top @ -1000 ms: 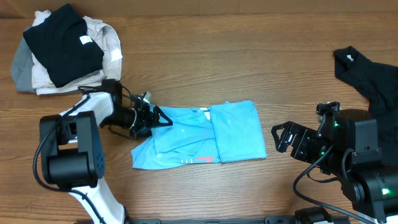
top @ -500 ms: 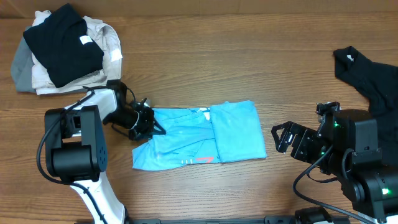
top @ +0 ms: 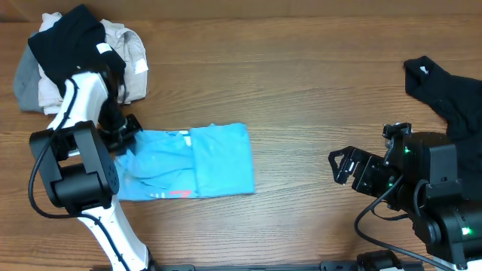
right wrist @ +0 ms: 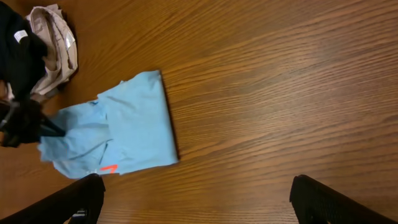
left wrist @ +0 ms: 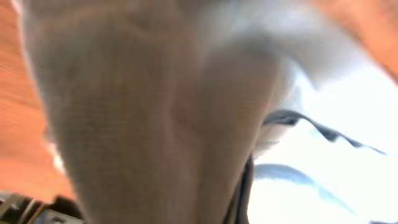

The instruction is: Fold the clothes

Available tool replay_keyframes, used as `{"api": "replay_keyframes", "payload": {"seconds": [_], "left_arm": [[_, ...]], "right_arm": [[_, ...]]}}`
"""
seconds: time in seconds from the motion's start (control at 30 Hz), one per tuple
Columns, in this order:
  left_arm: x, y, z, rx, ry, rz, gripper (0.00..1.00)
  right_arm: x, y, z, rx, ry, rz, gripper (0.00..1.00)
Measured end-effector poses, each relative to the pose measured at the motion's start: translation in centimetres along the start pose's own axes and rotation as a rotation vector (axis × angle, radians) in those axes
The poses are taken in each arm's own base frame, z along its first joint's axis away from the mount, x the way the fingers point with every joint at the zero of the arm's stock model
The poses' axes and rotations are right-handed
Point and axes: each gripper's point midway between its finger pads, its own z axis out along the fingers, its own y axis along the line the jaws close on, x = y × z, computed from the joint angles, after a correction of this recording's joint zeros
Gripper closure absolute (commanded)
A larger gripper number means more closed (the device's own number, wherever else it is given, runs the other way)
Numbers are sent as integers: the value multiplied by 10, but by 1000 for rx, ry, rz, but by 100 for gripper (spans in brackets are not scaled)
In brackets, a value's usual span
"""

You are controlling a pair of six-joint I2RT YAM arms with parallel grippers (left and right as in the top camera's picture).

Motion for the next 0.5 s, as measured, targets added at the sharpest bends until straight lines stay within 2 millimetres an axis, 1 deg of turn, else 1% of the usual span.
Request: {"api": "replay_keyframes", "payload": {"seconds": [0.1,0.17,0.23,0.3,0.5], "left_arm": [[-4,-2,-27,-18,-48,3,96],[-1,-6,-41,-34,-64,22,96],[5,-14,-51,-51,-74,53,96],[15,-27,-55,-74,-78,101,96],[47,-70,-54,-132,-97,233,96]], "right_arm": [[1,-1,2,3,6,2,0],[0,-1,3,3,5,1,0],[-1,-1,4,3,5,1,0],[-1,-1,6,6,11,3,0],[-1,-2,10,14,26,7,0]]}}
